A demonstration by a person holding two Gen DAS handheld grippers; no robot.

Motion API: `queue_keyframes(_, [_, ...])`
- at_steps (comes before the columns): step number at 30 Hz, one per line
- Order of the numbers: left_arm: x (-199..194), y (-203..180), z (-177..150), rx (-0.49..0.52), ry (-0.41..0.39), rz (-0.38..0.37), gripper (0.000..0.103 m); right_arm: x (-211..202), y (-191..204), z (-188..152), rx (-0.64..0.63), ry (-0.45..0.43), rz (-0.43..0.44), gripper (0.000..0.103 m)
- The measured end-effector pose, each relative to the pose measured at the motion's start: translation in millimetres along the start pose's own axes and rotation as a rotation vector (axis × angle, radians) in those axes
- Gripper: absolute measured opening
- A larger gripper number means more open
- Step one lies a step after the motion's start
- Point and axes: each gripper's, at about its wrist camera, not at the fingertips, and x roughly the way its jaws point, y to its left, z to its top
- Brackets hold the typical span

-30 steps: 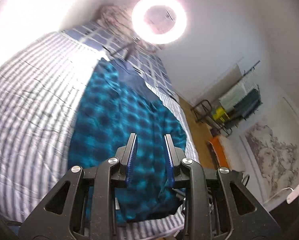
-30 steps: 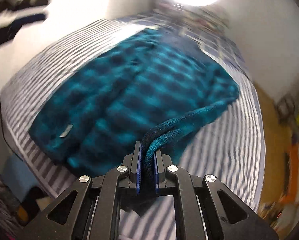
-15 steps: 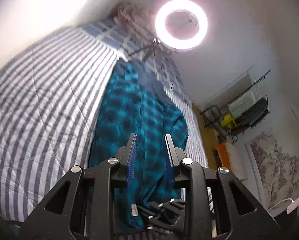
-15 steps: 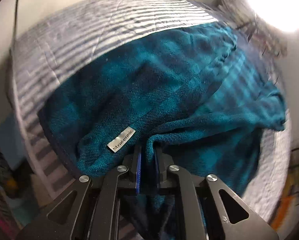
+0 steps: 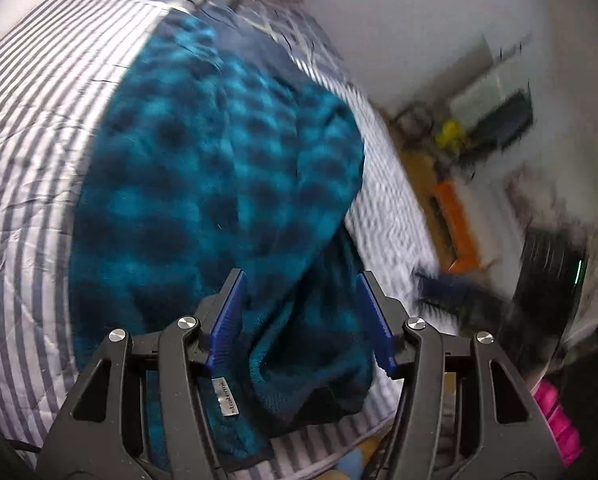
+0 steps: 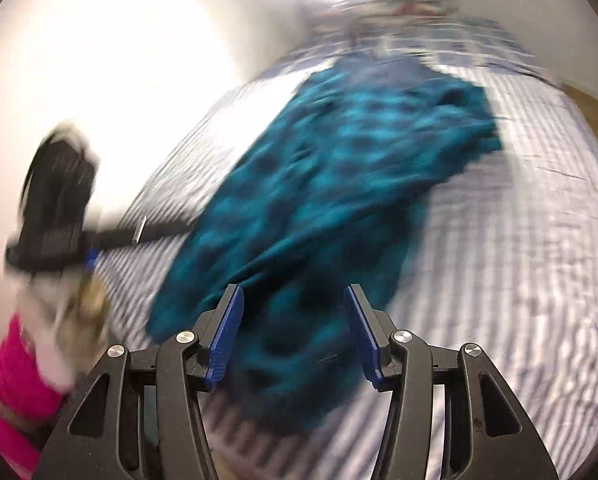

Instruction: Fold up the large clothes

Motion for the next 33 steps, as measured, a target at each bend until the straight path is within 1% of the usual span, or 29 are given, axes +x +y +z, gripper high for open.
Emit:
queue_keyframes(2, [15.1,-6.6,-4.6,0.042,0.036,0.041,0.058,0.2,-31.0,14.8,0.087,-0.039,-0.03,0.055])
queue_keyframes(5, [33.9,-6.5,-12.8,0.089,0.083,0.094,0.058,7.7,-69.2,35.4,0.206,-0.085,-0.028,0.059])
queue_keyframes(6, [38.9,-4.8,-15.5,0.094,0.098,0.103,0.058,13.5,-85.9,45.7,0.256,-0.105,-0.017,0.06])
queue_keyframes(8, [47.1,-0.9,-21.1,0.096,0.128,0.107,0.058,22.7,-104.7,62.7,0.302,-0.13,-0.023,0.062])
queue_keyframes(9, [50.3,0.5,-22.3,0.101,0.137,0.108,0.052,28.9,-115.6,71.2,0.324,-0.145,-0.038,0.063])
queue_keyframes(10, [51.6,0.6,-24.2,0.109,0.144,0.114,0.041,36.9,-127.7,79.7,0.347,-0.156,-0.052,0.064])
queue_keyframes(12, [56.8,2.5,-26.7,0.125,0.157,0.13,0.033,53.2,-152.8,92.2,0.414,-0.162,-0.055,0.065])
queue_keyframes(15, [60.8,6.5,-26.9,0.125,0.165,0.126,0.019,75.0,-186.3,97.8,0.544,-0.17,-0.031,0.066])
queue_keyframes(16, [61.7,8.0,-27.2,0.126,0.167,0.124,0.016,77.0,-193.7,95.9,0.576,-0.173,-0.025,0.066])
queue_keyframes(18, [62.4,10.7,-27.3,0.125,0.17,0.117,0.013,87.5,-209.2,94.6,0.649,-0.192,-0.003,0.066])
queue_keyframes(21, [63.3,11.7,-25.6,0.121,0.174,0.107,0.01,103.2,-224.0,93.9,0.744,-0.231,0.087,0.066])
queue_keyframes(24, [61.3,10.0,-24.3,0.092,0.179,0.062,0.009,113.7,-228.5,99.2,0.786,-0.266,0.151,0.067])
queue_keyframes(25, [60.4,8.2,-24.0,0.094,0.177,0.055,0.008,116.3,-228.2,102.8,0.79,-0.273,0.17,0.062])
queue_keyframes(26, [59.2,5.2,-24.0,0.096,0.175,0.044,0.008,117.5,-227.4,106.3,0.793,-0.278,0.179,0.054])
queue_keyframes(27, [58.8,2.9,-24.1,0.097,0.174,0.037,0.008,117.2,-225.1,110.9,0.795,-0.278,0.179,0.028])
queue_keyframes(28, [57.9,0.8,-24.8,0.098,0.172,0.028,0.008,115.3,-221.1,117.6,0.781,-0.272,0.164,0.014])
queue_keyframes(29, [56.8,-1.5,-25.5,0.102,0.171,0.017,0.008,112.1,-215.9,123.9,0.759,-0.266,0.132,0.014])
queue_keyframes(30, [56.7,-3.3,-25.9,0.104,0.171,0.011,0.008,105.5,-204.1,135.6,0.698,-0.261,0.066,0.013])
queue_keyframes(32, [58.7,-3.8,-25.6,0.095,0.175,-0.008,0.008,99.9,-185.3,155.1,0.588,-0.247,-0.028,0.012])
queue_keyframes(33, [60.3,-2.7,-25.1,0.084,0.179,-0.021,0.008,94.7,-165.4,170.5,0.496,-0.232,-0.098,0.011])
